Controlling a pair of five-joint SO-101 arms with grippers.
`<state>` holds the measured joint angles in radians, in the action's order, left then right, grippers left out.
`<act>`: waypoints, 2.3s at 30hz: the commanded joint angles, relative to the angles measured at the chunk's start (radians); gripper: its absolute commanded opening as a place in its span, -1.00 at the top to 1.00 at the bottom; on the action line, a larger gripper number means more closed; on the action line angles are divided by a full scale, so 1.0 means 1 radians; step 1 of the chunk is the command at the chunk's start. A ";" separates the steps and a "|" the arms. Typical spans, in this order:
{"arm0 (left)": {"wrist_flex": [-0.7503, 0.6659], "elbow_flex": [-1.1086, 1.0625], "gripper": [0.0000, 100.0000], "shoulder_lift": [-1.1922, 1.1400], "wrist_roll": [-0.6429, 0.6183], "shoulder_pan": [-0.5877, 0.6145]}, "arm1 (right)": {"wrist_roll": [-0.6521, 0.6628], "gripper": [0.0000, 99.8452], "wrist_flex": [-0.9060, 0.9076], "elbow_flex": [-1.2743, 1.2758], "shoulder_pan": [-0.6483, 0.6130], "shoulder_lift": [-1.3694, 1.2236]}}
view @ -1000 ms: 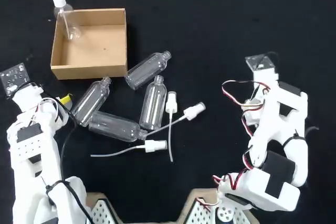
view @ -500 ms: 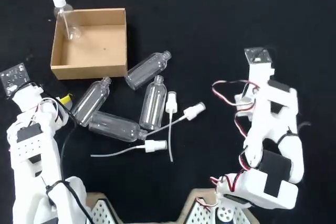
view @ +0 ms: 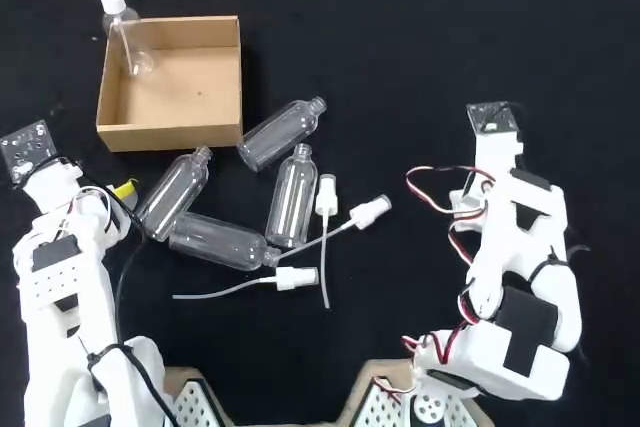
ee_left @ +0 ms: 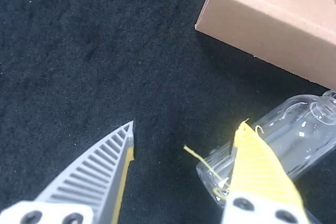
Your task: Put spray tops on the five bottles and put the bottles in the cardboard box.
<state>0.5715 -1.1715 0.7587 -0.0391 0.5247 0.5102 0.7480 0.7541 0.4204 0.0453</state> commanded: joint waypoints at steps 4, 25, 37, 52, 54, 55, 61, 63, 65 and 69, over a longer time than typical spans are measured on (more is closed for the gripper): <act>-0.014 0.007 0.41 0.025 -0.003 -0.002 | 0.014 0.63 0.068 -0.074 0.020 -0.062; -0.012 0.007 0.41 0.025 -0.003 -0.012 | -0.014 0.92 0.385 -0.300 0.052 0.035; 0.281 0.245 0.41 0.014 0.192 -0.059 | -0.253 0.92 0.624 -0.407 -0.212 0.449; 0.730 0.479 0.40 0.014 0.941 -0.415 | -0.272 0.92 0.681 -0.289 -0.221 0.625; 0.732 0.479 0.40 0.014 0.979 -0.444 | -0.270 0.92 0.684 -0.289 -0.190 0.633; 0.732 0.476 0.40 0.014 0.994 -0.456 | -0.264 0.92 0.684 -0.289 -0.172 0.634; 0.709 0.372 0.40 0.012 1.100 -0.547 | -0.183 0.92 0.686 -0.288 -0.051 0.631; 0.660 0.332 0.40 0.012 1.109 -0.576 | -0.164 0.92 0.687 -0.288 -0.005 0.631; 0.605 0.298 0.40 0.012 1.109 -0.598 | -0.141 0.92 0.687 -0.288 0.043 0.633; 0.575 0.286 0.40 0.012 1.115 -0.638 | -0.080 0.92 0.687 -0.280 0.149 0.630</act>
<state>1.1792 -0.8984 0.7603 1.0610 -0.0675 0.3828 1.4262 0.4733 0.4895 0.6513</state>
